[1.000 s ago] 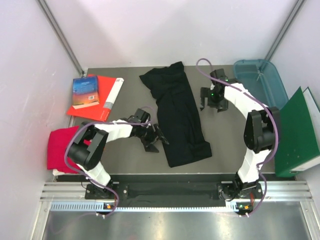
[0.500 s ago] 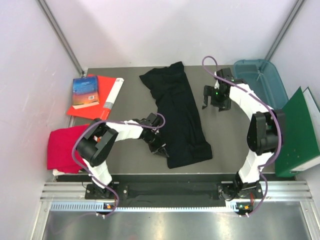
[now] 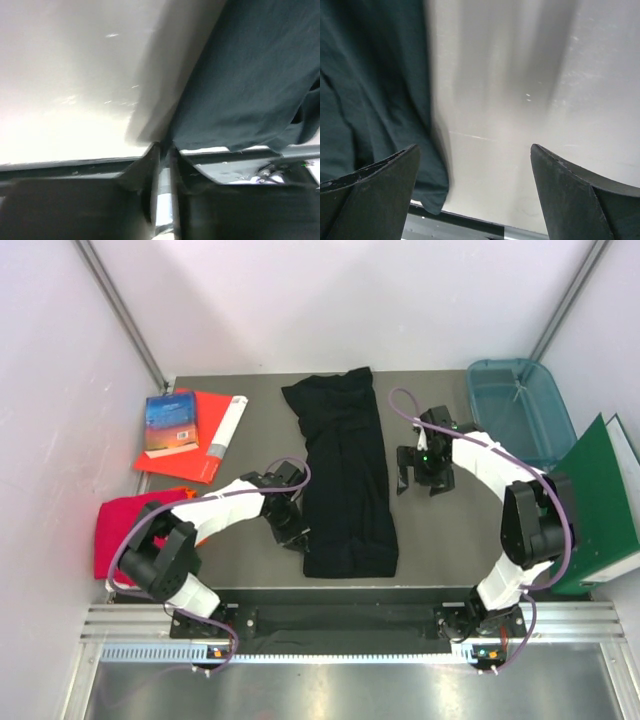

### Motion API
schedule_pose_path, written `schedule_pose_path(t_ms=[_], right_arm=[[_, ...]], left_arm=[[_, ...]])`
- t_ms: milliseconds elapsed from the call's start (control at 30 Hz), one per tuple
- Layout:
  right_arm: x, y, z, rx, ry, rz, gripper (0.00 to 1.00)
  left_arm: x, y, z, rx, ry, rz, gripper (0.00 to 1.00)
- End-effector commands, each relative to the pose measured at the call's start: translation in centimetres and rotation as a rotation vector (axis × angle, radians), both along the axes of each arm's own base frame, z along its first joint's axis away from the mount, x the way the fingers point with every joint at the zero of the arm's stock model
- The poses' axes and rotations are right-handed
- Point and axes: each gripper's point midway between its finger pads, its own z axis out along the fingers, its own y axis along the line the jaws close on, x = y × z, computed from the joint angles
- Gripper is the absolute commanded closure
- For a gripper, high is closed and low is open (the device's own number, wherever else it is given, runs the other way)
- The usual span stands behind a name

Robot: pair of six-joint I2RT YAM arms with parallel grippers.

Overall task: Fold and stack the t-shirts
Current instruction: Rotate the tshirt 90 degrees

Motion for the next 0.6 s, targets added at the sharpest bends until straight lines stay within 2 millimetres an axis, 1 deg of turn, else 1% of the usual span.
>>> schedule_pose_path(t_ms=[0, 33, 67, 100, 133, 167, 233, 267, 300, 367, 400, 433, 467, 500, 533, 567], right_arm=[[1.4, 1.8, 1.8, 0.052, -0.094, 0.04, 0.09], [1.6, 1.9, 1.8, 0.055, -0.098, 0.042, 0.09], [1.8, 2.2, 1.9, 0.061, -0.102, 0.047, 0.09], [1.8, 2.4, 1.7, 0.07, -0.095, 0.049, 0.09], [2.0, 2.7, 1.7, 0.078, -0.1, 0.056, 0.09], [2.0, 3.0, 1.6, 0.083, -0.096, 0.059, 0.09], [2.0, 3.4, 1.2, 0.085, -0.084, 0.068, 0.09], [1.9, 3.7, 1.1, 0.089, -0.081, 0.078, 0.09], [1.9, 3.9, 1.1, 0.096, -0.079, 0.082, 0.09], [1.7, 4.4, 1.2, 0.107, -0.076, 0.101, 0.1], [1.6, 4.5, 1.2, 0.107, -0.078, 0.107, 0.1], [1.4, 4.5, 1.2, 0.102, -0.075, 0.111, 0.1], [1.4, 4.5, 1.2, 0.101, -0.076, 0.116, 0.1], [1.4, 4.5, 1.2, 0.099, -0.074, 0.119, 0.1], [1.3, 4.3, 1.2, 0.096, -0.071, 0.12, 0.1], [1.3, 4.3, 1.2, 0.092, -0.073, 0.123, 0.1]], left_arm=[[0.2, 2.0, 2.9, 0.081, -0.07, -0.023, 0.45], [1.3, 1.6, 4.5, 0.071, -0.122, -0.034, 0.32], [1.5, 1.9, 5.6, 0.081, -0.153, -0.039, 0.21], [2.2, 2.1, 6.5, 0.1, -0.199, -0.039, 0.07], [3.1, 1.7, 8.1, 0.087, -0.253, -0.052, 0.01], [3.6, 1.3, 9.1, 0.07, -0.291, -0.058, 0.01], [4.3, -0.1, 10.3, 0.008, -0.344, -0.1, 0.01], [4.5, -1.0, 10.4, -0.034, -0.357, -0.123, 0.02], [5.0, -3.0, 11.0, -0.131, -0.384, -0.15, 0.03], [4.9, -4.5, 9.6, -0.182, -0.345, -0.168, 0.08], [5.2, -5.8, 9.5, -0.221, -0.358, -0.189, 0.11], [5.0, -6.6, 8.2, -0.224, -0.323, -0.209, 0.12], [5.0, -7.6, 7.8, -0.243, -0.323, -0.234, 0.15], [4.7, -8.5, 7.3, -0.248, -0.315, -0.263, 0.15], [5.0, -9.6, 6.4, -0.254, -0.31, -0.291, 0.16], [5.0, -10.3, 6.1, -0.26, -0.313, -0.313, 0.19]])
